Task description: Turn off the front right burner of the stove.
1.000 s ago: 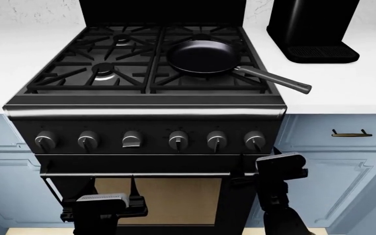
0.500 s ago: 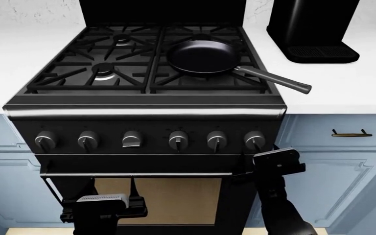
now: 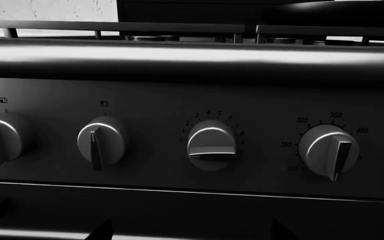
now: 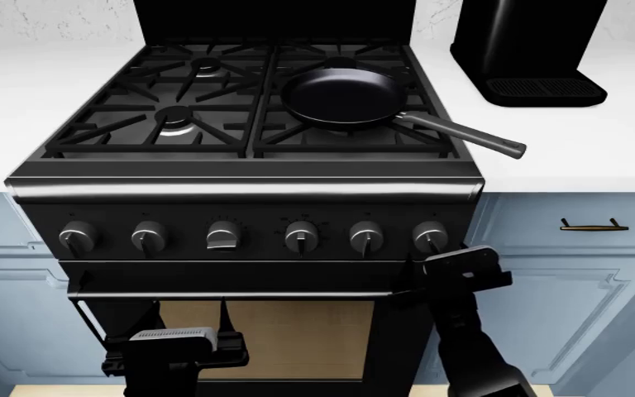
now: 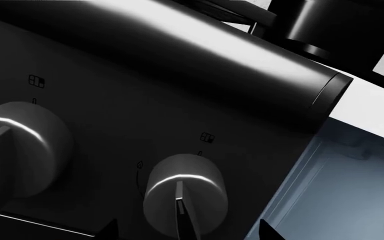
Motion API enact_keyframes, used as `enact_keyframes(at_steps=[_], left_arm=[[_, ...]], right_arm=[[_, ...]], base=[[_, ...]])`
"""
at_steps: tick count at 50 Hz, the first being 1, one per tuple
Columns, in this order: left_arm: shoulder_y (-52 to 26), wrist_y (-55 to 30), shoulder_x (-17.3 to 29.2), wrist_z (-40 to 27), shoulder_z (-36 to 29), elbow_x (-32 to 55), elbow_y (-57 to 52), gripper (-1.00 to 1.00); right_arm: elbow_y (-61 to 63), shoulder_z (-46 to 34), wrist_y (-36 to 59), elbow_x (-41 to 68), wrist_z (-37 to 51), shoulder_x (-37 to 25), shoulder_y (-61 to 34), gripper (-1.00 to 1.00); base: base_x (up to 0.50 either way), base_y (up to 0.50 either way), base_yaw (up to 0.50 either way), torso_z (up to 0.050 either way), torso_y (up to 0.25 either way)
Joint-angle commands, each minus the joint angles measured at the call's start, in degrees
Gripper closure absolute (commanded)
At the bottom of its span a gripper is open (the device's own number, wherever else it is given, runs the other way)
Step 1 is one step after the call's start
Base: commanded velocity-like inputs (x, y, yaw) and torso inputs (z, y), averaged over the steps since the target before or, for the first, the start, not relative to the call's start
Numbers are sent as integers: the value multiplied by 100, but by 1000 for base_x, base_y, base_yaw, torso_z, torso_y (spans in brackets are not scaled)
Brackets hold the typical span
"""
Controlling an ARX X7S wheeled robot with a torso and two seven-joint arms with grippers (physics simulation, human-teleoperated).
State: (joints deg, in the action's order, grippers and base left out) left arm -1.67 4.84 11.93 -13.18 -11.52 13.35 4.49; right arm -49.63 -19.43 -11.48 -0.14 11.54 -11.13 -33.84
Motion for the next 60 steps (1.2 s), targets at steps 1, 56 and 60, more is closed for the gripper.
enact_keyframes(at_steps=[1,56,60], left_arm=[[-8,48,14,-11,-21,30,58,-100],[-62,187,58,-100,-138,120,272,-100],[-76,205,54,-103,-148,125,309,-100]], right_arm=[[-533,-61,-270,-41,27,84,-237,-100],[-2416,-174,-1386,39,-5,391,-961,-100],[-2513,-177,-1442,42,-16,408,-984,-100]], base=[[0,0,0,0,0],[0,0,0,0,0],[0,0,0,0,0]])
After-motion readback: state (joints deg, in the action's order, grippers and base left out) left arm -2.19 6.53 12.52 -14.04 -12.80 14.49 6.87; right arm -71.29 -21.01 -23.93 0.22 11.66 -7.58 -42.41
